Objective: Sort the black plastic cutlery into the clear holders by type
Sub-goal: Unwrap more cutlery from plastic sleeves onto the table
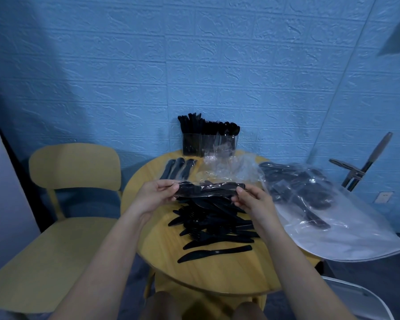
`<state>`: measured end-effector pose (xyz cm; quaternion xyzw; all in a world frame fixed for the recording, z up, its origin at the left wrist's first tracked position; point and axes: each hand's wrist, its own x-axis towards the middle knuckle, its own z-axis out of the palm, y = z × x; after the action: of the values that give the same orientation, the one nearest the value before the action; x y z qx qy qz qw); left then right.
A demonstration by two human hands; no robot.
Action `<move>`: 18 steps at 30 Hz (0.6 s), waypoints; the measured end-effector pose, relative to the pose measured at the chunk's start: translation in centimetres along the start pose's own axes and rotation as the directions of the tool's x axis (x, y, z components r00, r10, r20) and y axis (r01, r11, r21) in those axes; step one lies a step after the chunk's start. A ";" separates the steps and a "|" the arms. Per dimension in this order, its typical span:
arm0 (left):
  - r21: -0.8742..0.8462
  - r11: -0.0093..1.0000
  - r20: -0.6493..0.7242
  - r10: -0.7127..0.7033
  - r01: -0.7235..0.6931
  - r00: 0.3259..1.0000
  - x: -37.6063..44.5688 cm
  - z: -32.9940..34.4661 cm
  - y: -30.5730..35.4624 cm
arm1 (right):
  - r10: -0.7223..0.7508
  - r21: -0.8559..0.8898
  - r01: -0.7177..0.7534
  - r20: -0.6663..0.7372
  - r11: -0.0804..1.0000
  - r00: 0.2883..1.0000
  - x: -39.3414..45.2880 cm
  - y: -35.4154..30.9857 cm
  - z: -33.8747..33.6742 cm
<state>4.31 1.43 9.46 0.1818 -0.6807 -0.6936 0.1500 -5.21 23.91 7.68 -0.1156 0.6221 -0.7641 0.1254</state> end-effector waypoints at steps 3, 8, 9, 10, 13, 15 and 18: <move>-0.041 0.999 -0.063 -0.003 0.000 0.998 0.0 -0.2 0.1 | 0.035 -0.040 -0.034 0.042 0.999 0.998 0.0 -0.1 -0.1; -0.046 0.999 -0.072 -0.004 0.001 0.997 0.1 -0.3 0.3 | 0.072 -0.136 -0.060 0.087 0.989 0.994 0.3 -0.3 -0.1; -0.045 0.999 -0.077 0.006 -0.009 0.997 0.1 -0.3 0.3 | 0.078 -0.151 -0.063 0.099 0.987 0.992 0.4 -0.2 -0.1; -0.044 0.999 -0.082 0.018 -0.021 0.996 0.1 -0.2 0.3 | 0.083 -0.155 -0.066 0.107 0.986 0.991 0.5 -0.2 -0.1; -0.042 0.998 -0.072 0.039 -0.042 0.997 0.0 0.0 0.3 | 0.091 -0.113 -0.079 0.102 0.990 0.991 0.6 -0.2 -0.1; -0.052 0.998 -0.049 0.039 -0.042 0.998 0.0 -0.1 0.2 | 0.092 -0.076 -0.084 0.107 0.994 0.990 0.7 -0.4 -0.3; -0.046 0.998 -0.029 0.042 -0.043 0.999 0.2 -0.5 0.0 | 0.099 -0.014 -0.098 0.120 0.995 0.988 0.7 -0.5 -0.6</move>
<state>4.36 0.91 9.43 0.1734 -0.6658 -0.7034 0.1786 -6.08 24.29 8.07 -0.1311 0.6214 -0.7462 0.1998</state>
